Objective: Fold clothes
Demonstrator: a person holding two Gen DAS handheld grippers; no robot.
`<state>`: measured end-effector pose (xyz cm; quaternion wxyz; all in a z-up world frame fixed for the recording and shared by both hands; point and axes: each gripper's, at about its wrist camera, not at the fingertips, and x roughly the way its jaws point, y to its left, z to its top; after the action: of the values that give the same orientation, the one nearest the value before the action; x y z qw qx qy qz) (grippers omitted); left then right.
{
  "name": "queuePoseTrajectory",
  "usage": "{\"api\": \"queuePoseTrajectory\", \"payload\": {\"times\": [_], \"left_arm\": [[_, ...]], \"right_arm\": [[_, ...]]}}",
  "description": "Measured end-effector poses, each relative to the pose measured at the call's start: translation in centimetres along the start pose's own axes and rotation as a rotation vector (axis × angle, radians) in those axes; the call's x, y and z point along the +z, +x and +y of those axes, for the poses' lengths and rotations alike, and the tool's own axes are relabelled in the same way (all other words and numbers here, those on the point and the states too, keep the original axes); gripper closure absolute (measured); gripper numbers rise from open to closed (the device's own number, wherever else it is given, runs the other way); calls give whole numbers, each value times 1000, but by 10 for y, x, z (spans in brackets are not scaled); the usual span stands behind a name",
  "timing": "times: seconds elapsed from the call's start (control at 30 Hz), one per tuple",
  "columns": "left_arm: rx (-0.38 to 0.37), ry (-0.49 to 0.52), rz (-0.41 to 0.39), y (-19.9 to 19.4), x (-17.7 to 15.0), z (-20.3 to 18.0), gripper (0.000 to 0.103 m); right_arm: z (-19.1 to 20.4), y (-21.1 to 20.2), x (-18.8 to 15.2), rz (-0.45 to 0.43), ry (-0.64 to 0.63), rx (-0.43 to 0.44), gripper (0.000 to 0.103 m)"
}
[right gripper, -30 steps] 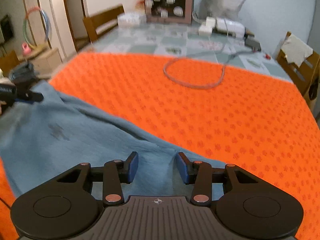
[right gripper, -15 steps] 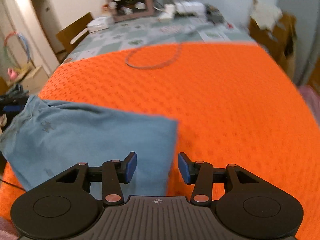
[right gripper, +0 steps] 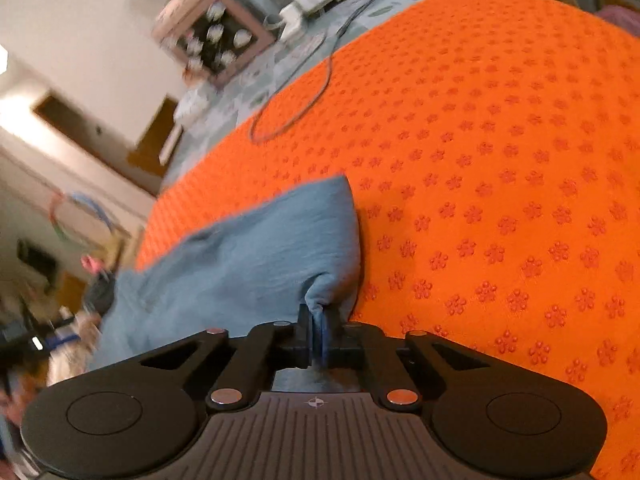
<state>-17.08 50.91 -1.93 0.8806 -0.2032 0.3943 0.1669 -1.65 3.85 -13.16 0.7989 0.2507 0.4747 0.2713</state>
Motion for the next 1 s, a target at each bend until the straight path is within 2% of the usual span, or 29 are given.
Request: {"api": "queuePoseTrajectory", "payload": {"times": [0.1, 0.2, 0.4, 0.53, 0.63, 0.8, 1.0], "left_arm": [[10, -10, -18, -11, -1, -12, 37], [15, -21, -30, -18, -6, -27, 37], [11, -63, -30, -19, -27, -67, 37], [-21, -67, -27, -14, -40, -103, 37], [-53, -60, -24, -11, -49, -130, 37], [-106, -32, -29, -11, -57, -162, 36], [-151, 30, -26, -13, -57, -171, 35]], "right_arm": [[3, -24, 16, -31, 53, 31, 98], [5, -47, 37, -36, 26, 15, 99], [-32, -96, 85, -52, -20, -96, 98], [-69, -136, 113, -80, -52, -197, 98], [-81, -155, 127, -92, -77, -254, 98], [-66, -159, 134, -79, -146, -298, 98], [-9, -143, 117, -113, -308, -363, 98]]}}
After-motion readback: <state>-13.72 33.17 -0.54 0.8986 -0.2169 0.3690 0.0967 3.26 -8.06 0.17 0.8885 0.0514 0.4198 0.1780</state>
